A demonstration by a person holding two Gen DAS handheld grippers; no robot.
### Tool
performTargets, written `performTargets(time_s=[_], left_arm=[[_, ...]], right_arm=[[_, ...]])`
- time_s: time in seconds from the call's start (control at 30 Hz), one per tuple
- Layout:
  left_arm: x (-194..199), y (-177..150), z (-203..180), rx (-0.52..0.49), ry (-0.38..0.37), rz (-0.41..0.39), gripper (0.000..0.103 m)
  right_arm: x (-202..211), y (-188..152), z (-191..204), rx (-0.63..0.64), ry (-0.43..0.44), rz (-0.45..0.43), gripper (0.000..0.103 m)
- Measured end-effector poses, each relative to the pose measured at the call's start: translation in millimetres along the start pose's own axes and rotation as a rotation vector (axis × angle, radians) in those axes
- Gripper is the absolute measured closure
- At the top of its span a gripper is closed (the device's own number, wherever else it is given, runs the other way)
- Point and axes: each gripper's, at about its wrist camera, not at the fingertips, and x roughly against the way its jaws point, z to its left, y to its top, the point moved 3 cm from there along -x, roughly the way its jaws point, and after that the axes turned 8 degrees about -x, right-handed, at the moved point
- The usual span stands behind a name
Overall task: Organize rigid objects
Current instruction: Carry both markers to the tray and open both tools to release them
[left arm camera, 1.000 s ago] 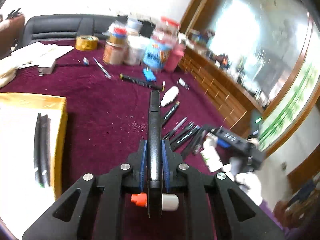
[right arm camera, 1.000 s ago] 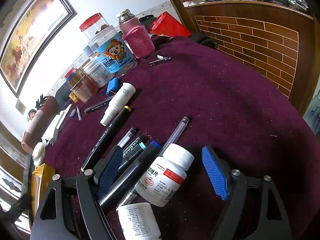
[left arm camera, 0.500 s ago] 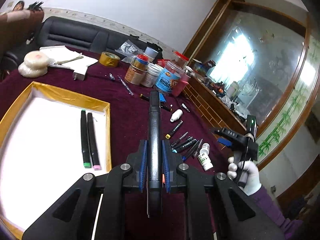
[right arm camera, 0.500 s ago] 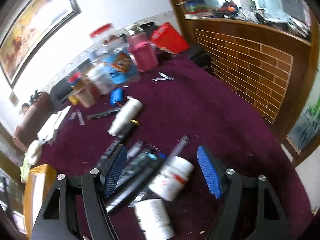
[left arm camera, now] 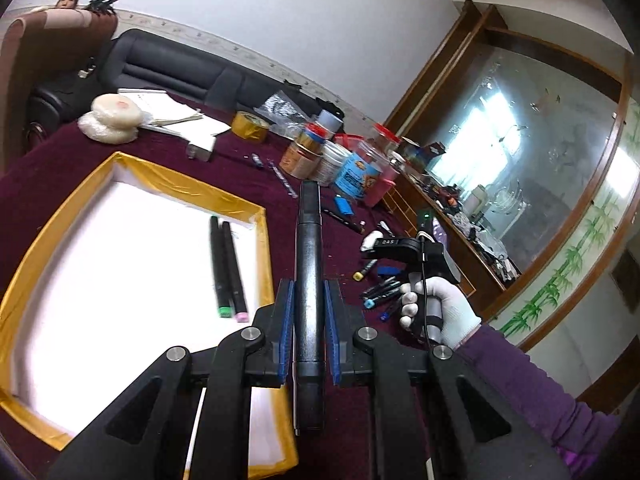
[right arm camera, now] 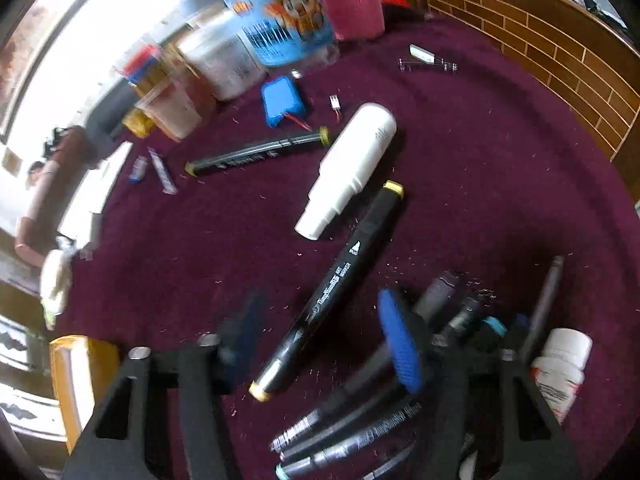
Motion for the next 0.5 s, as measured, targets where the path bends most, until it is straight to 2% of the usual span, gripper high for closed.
performTargets(time_s=[0.03,0.07,0.1,0.23,0.33,0.5], left_arm=[[1.9,-0.9,2.1,0.004,0.007,-0.001,0.091],[3.7,-1.8,4.8,0.009,0.015,-0.002,0.091],[4.3,-2.4,8.0,0.017,0.022,-0.002,0.091],[3.9,-3.9,20.4,0.047,0.036,0.003,0.091],[0.0,-2.7,29.8,0.069,0.049,0.017,0.091],[-15.7,6.1,55.0,0.105,0.090,0.057,0.091]], right_arm=[[1.3,1.3,2.3,0.016,-0.020,-0.033,0.069],[-1.0,1.6,3.2,0.024,-0.020,-0.020,0.081],[1.7,2.0,0.7,0.013,-0.010,-0.028,0.085],[22.5,-4.0,-17.8,-0.031,0.105,-0.018,0.088],[42.4,-17.5,-20.5,-0.013,0.201,-0.013,0.089],[75.8,-44.7,4.0,0.064,0.365,0.020,0.089]])
